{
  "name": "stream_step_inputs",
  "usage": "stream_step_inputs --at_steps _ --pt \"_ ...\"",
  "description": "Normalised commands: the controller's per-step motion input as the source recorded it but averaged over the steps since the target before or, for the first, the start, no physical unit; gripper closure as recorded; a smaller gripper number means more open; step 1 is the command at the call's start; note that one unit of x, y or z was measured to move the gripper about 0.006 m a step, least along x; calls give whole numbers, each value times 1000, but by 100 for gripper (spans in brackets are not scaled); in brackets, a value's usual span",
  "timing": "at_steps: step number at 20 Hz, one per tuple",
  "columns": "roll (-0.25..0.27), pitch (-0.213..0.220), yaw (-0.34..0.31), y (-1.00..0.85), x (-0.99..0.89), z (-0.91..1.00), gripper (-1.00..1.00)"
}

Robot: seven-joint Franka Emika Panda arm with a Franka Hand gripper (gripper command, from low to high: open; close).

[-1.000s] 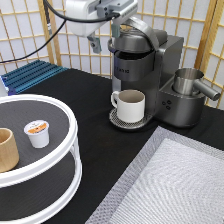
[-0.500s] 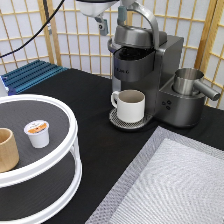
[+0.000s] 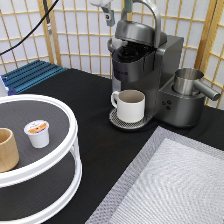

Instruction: Make coffee

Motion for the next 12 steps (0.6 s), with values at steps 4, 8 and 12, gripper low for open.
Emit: stream_step_inputs --at_steps 4,8,12 --pt "-197 144 -15 568 527 419 -100" --pt "-194 140 -28 500 556 314 -100" --pt "-183 150 -20 459 603 249 -100"
